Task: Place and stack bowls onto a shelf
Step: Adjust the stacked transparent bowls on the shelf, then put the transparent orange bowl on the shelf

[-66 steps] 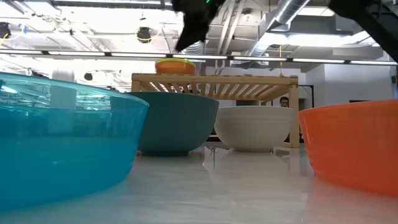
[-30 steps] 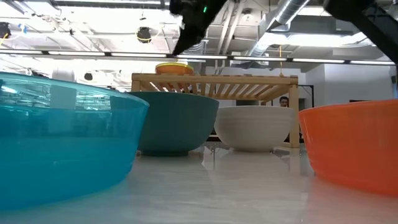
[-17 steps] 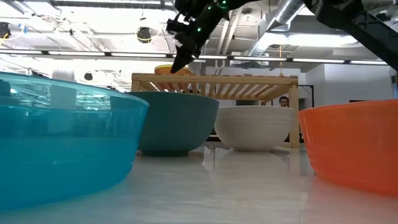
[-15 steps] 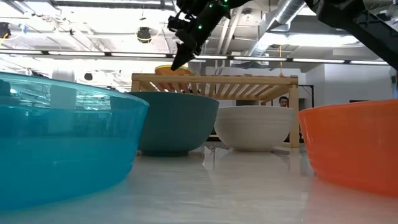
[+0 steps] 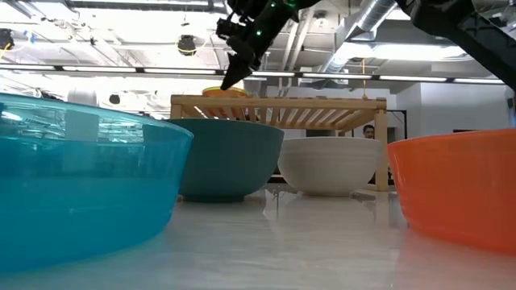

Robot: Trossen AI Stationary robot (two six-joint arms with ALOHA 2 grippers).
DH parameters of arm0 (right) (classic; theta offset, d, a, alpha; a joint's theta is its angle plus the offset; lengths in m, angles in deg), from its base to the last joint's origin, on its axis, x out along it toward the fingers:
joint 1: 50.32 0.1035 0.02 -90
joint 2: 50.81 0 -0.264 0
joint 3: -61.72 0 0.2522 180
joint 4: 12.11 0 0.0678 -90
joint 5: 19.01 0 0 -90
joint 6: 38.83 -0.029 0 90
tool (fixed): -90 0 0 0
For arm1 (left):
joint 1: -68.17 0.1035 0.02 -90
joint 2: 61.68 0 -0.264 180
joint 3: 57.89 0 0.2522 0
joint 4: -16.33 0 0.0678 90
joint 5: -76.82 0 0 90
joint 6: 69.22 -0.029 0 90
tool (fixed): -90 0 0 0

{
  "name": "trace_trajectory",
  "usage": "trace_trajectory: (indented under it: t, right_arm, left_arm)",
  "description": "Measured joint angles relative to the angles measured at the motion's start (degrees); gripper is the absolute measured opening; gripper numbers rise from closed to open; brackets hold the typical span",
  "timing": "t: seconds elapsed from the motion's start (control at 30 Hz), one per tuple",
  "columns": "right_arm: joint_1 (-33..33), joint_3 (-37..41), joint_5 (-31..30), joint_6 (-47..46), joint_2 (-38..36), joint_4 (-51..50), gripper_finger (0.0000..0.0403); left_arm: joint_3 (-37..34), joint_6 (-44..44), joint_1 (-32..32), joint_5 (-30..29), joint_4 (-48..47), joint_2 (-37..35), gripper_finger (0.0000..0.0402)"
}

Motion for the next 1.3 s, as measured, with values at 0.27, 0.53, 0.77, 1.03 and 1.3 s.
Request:
trace_trajectory:
  t: [0.27,0.53,0.77,1.03,1.3]
  right_arm:
    - [-0.9,0.0,-1.6,-3.7,-0.2,-0.6,0.0024]
    - [4.1,0.0,-1.5,-4.7,-6.2,-8.7,0.0034]
    - [7.9,0.0,-1.2,-10.8,-13.6,-18.5,0.0037]
    - [9.8,0.0,-1.3,-22.1,-23.9,-27.9,0.0037]
    - [13.2,5.1,1.2,-33.6,-33.1,-36.1,0.0060]
  left_arm:
    - [0.0,0.1,0.0,0.0,0.0,0.0,0.0193]
    - [0.0,0.1,0.0,0.1,0.0,0.0,0.0193]
    - [0.0,3.3,0.0,5.0,-2.2,0.2,0.0193]
    - [0.0,7.8,4.1,16.8,-3.4,2.2,0.0193]
    - [0.0,12.0,8.5,31.0,-7.5,3.9,0.0193]
